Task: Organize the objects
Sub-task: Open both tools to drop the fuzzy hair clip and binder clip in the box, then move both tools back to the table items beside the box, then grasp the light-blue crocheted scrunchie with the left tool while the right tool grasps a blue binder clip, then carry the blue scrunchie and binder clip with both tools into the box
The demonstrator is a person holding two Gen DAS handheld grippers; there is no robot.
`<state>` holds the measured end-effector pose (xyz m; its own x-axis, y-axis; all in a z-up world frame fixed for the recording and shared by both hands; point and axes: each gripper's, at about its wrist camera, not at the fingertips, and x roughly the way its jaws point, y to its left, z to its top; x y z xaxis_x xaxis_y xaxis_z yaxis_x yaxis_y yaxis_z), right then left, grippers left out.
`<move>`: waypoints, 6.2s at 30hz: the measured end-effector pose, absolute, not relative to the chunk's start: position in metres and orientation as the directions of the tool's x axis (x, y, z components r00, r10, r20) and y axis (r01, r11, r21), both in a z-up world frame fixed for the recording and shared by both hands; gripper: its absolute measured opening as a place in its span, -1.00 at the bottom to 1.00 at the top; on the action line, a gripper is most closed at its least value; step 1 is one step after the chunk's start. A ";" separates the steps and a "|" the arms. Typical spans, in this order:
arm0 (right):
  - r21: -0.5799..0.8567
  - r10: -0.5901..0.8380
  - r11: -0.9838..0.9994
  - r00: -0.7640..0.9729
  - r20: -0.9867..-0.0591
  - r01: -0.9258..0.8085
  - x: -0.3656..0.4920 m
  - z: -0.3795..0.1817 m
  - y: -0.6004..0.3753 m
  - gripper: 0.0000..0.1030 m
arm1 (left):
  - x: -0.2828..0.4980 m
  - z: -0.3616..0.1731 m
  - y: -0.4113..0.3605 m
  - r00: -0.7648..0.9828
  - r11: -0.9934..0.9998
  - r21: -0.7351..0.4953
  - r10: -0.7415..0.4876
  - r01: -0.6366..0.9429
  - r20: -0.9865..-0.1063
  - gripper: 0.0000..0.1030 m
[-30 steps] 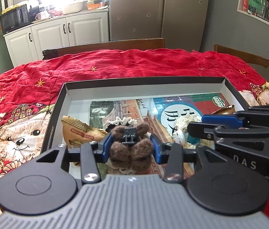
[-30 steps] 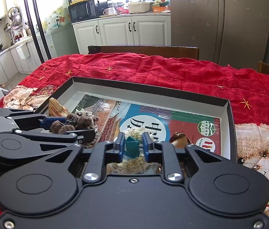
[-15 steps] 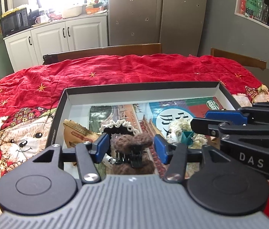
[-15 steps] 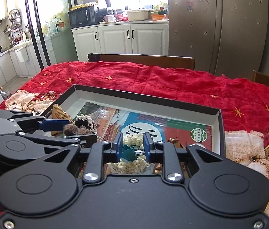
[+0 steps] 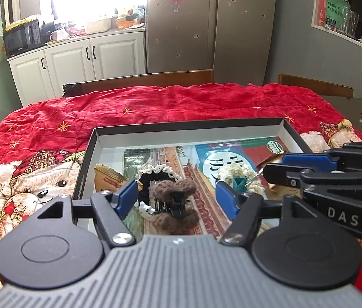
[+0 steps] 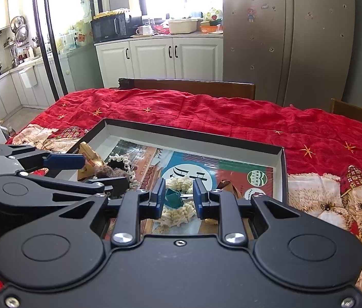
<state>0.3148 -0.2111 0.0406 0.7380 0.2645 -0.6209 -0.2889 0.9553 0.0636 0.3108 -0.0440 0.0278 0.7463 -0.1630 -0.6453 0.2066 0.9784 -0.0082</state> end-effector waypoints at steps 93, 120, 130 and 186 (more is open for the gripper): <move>0.172 0.372 0.921 0.657 -0.656 -0.350 0.084 -0.002 -0.213 -0.95 | 0.101 -0.018 -0.027 0.571 0.899 -0.130 -0.372 0.419 -0.732 -0.71; 0.170 0.384 0.917 0.681 -0.624 -0.362 0.079 0.015 -0.219 -0.98 | 0.103 0.010 -0.016 0.606 0.900 -0.152 -0.392 0.408 -0.692 -0.74; 0.134 0.379 0.917 0.717 -0.585 -0.376 0.095 0.043 -0.224 -0.98 | 0.124 0.032 -0.021 0.647 0.900 -0.116 -0.387 0.420 -0.658 -0.74; 0.251 0.313 0.948 0.713 -0.628 -0.195 0.309 0.004 -0.276 -0.98 | 0.325 0.005 -0.068 0.670 0.960 -0.070 -0.240 0.270 -0.702 -0.73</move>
